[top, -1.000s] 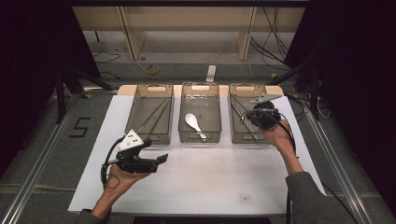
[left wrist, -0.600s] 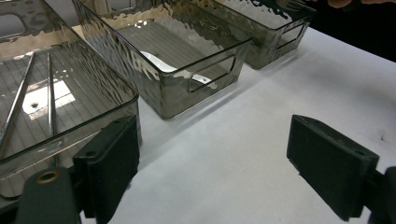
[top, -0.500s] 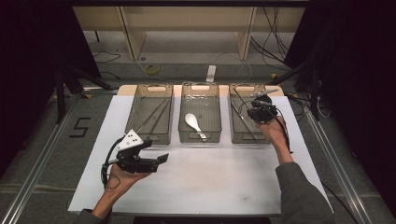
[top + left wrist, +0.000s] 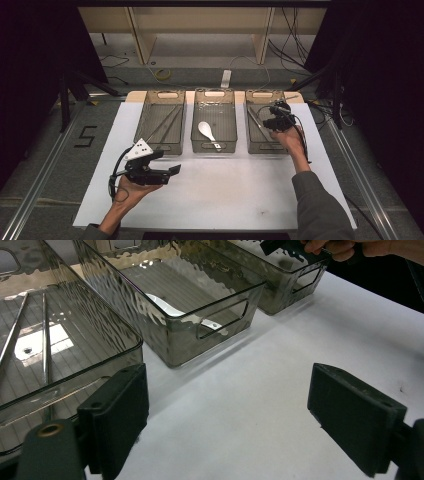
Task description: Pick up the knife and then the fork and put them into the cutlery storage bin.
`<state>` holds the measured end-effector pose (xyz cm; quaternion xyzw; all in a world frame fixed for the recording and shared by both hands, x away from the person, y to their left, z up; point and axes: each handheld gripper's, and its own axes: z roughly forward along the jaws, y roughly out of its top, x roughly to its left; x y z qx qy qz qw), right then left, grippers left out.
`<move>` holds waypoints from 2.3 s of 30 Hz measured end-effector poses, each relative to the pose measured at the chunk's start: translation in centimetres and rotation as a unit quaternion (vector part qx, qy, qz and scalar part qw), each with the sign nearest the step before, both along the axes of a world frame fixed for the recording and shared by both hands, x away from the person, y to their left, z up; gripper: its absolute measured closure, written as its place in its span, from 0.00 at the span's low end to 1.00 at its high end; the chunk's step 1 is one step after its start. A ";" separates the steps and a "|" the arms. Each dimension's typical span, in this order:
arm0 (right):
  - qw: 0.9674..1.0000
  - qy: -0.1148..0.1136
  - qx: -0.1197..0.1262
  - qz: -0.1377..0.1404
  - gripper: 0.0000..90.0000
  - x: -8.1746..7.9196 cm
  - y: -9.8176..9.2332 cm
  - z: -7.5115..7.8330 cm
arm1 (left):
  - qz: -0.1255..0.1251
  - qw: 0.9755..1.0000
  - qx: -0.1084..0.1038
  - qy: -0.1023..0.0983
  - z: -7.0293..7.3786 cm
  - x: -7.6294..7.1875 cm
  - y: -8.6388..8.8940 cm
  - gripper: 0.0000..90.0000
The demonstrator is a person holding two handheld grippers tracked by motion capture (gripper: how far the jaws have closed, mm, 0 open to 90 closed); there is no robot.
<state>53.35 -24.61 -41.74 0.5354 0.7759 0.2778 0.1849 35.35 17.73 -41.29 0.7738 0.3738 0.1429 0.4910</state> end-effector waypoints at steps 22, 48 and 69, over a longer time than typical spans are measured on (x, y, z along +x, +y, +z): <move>0.984 -0.067 0.121 0.115 0.40 -6.4 2.8 4.3 | 0.002 1.000 -0.019 -0.002 0.2 0.0 0.3 0.18; 0.954 -0.132 0.195 0.183 0.30 -15.3 2.6 3.1 | -0.008 0.999 -0.048 0.002 0.3 0.0 0.5 0.17; 0.947 -0.153 0.205 0.194 0.26 -19.4 1.3 0.8 | -0.020 0.998 -0.060 -0.002 0.5 -0.2 0.9 0.17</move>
